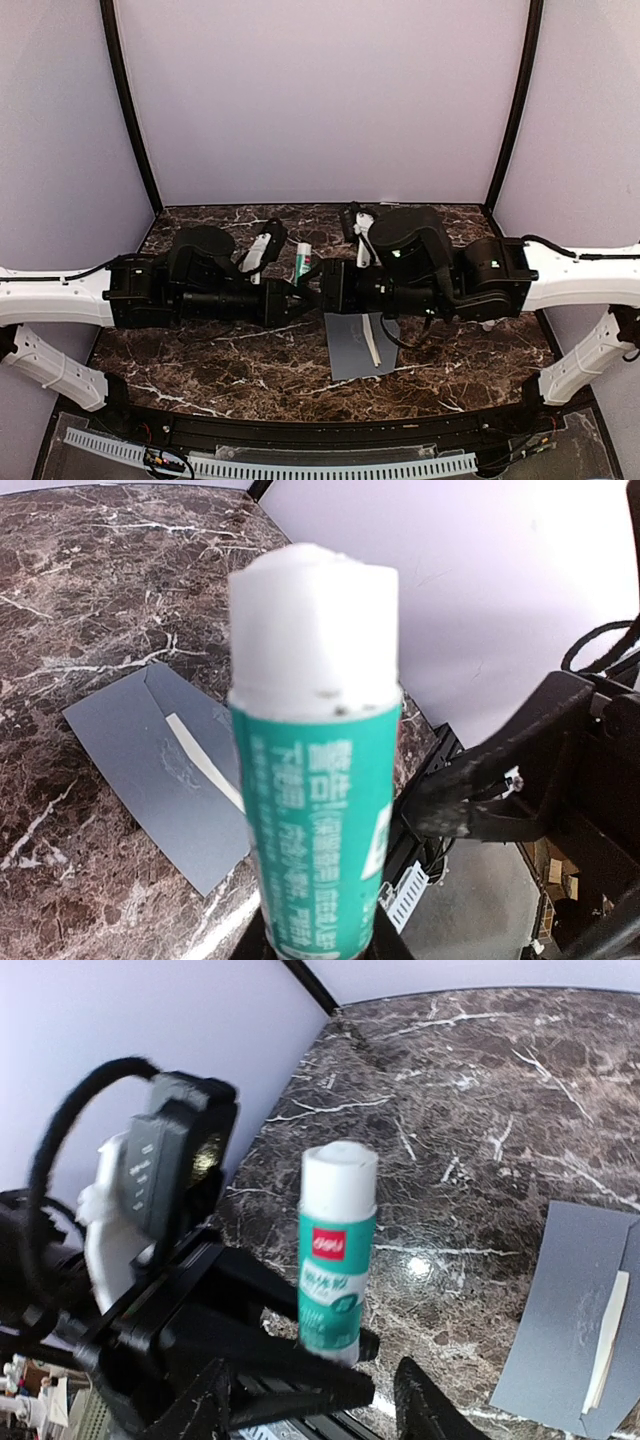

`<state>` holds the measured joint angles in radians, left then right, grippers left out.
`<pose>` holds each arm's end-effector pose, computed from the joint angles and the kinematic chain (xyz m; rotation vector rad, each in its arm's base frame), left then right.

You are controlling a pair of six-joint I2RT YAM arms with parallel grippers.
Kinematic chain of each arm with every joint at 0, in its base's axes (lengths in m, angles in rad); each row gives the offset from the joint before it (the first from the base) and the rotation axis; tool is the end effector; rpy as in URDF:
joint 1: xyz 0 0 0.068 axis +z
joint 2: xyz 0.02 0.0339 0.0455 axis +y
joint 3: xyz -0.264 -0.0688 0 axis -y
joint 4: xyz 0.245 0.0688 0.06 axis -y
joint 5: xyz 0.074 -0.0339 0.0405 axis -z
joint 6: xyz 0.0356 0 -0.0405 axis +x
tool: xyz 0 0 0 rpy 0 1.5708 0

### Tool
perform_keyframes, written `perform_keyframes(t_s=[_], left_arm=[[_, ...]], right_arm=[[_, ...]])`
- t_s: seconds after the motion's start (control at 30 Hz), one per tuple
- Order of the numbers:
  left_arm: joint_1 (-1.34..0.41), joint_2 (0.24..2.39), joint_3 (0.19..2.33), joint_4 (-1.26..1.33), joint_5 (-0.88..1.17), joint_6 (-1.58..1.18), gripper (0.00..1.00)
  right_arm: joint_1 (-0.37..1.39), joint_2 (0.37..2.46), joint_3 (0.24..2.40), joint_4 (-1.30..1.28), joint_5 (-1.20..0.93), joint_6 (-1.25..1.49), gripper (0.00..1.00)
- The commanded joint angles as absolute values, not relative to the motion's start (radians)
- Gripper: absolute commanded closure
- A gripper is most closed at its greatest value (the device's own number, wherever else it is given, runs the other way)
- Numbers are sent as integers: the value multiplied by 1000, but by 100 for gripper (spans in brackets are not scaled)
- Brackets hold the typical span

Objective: Place the letter into the envelope and seal it
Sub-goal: Unscrew the solid glue.

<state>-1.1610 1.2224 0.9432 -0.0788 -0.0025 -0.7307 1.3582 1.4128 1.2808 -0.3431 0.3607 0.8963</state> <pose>0.1135 -0.2610 0.3134 0.4561 2.0957 -1.2048 0.0808 0.3147 0.3524 -0.2613 2.1644 1.0246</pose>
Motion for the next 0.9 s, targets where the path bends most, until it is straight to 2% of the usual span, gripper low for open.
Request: perform_keyframes(t_s=[0.0, 0.2, 0.3, 0.53, 0.73, 0.87], left_arm=[[-1152, 1178, 916, -3, 27, -751, 100], [-1150, 1146, 864, 120, 107, -756, 100], [-1150, 1128, 819, 244, 208, -753, 100], [-1150, 1113, 779, 406, 436, -743, 100], [-1150, 1111, 764, 519, 554, -775, 100], [-1150, 1120, 764, 562, 601, -795, 100]], right_arm=[[1377, 1311, 1229, -239, 306, 836, 44], [1368, 1181, 1099, -103, 243, 776, 29], [1349, 1129, 1030, -24, 180, 747, 24], [1275, 1080, 892, 282, -103, 716, 16], [1265, 1133, 887, 431, -242, 717, 15], [1265, 1162, 895, 497, -290, 727, 24]])
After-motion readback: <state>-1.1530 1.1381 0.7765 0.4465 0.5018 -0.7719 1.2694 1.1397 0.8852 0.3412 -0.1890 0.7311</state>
